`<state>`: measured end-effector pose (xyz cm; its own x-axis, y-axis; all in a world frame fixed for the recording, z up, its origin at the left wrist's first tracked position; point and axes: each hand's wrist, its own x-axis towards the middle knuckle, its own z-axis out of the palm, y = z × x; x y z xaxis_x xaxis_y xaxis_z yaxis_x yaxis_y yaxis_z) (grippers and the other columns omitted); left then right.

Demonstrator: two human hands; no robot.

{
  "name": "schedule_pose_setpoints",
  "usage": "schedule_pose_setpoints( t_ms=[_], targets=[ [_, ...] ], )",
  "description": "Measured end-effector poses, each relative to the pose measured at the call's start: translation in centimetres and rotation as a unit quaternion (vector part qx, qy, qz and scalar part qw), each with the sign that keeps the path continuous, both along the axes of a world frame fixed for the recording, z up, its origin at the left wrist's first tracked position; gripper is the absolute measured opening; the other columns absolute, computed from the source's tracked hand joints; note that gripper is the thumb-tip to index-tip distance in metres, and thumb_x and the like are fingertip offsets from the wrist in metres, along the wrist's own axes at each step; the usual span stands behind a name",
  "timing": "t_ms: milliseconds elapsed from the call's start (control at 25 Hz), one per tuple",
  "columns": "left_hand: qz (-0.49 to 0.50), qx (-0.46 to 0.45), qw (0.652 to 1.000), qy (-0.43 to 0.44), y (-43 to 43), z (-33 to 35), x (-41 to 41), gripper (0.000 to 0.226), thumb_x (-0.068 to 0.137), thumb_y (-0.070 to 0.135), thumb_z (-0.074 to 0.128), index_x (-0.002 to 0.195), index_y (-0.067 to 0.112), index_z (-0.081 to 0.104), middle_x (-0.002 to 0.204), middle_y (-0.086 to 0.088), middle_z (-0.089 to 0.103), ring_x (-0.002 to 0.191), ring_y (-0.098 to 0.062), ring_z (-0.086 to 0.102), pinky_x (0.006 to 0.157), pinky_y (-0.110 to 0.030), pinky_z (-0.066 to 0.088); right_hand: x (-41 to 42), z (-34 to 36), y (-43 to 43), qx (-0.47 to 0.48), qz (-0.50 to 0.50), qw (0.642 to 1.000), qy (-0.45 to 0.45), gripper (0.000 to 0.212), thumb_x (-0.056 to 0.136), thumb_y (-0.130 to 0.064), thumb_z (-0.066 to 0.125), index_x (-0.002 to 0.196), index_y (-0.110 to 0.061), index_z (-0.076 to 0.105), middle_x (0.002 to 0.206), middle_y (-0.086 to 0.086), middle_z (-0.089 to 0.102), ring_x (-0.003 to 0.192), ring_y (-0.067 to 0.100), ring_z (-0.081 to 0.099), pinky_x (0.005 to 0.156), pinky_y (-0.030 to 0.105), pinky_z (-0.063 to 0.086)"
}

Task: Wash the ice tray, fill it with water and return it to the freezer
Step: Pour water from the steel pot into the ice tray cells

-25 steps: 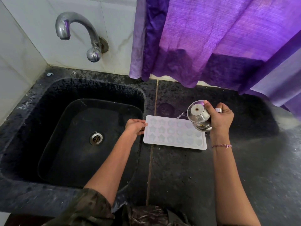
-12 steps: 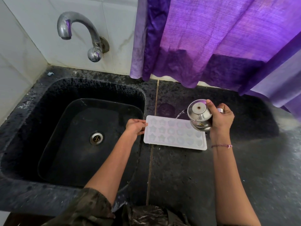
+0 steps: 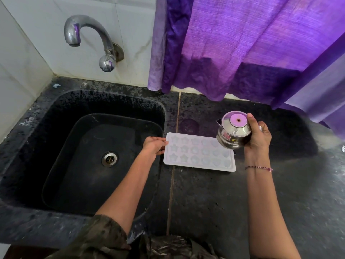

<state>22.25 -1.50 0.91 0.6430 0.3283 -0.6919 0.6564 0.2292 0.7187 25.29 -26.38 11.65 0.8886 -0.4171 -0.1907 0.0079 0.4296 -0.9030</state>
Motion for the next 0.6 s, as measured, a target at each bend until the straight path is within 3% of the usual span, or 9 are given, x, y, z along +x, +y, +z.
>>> schedule_pose_setpoints(
  t_ms=[200,360,600],
  targets=[
    [0.004,-0.016,1.0,-0.007,0.0,0.0,-0.1,0.024,0.084,-0.004,0.064,0.108,-0.004,0.064,0.113,-0.018,0.066,0.091,-0.02,0.062,0.071,-0.028,0.051,0.0,-0.7,-0.7,-0.011,0.002,1.0,0.007,0.048,0.081,-0.008,0.07,0.057,-0.021,0.03,0.046,-0.013,0.051,0.05,0.002,0.055,0.05,0.017,0.046],
    [0.007,-0.019,1.0,-0.002,0.0,0.0,0.0,0.028,0.083,-0.004,0.066,0.11,-0.004,0.063,0.114,-0.017,0.066,0.092,-0.021,0.063,0.059,-0.025,0.05,0.0,-1.3,-1.3,-0.04,0.013,0.999,0.013,0.048,0.077,-0.008,0.074,0.055,-0.021,0.033,0.048,-0.012,0.05,0.052,0.005,0.055,0.052,0.018,0.048],
    [0.008,-0.016,1.0,0.005,0.1,-0.2,0.1,0.03,0.083,-0.003,0.066,0.112,-0.003,0.062,0.113,-0.015,0.066,0.104,-0.025,0.064,0.069,-0.029,0.053,0.4,-1.8,-2.1,-0.11,0.036,0.993,0.028,0.048,0.071,-0.016,0.08,0.046,-0.023,0.039,0.052,-0.006,0.05,0.059,0.012,0.051,0.06,0.027,0.048]
  ],
)
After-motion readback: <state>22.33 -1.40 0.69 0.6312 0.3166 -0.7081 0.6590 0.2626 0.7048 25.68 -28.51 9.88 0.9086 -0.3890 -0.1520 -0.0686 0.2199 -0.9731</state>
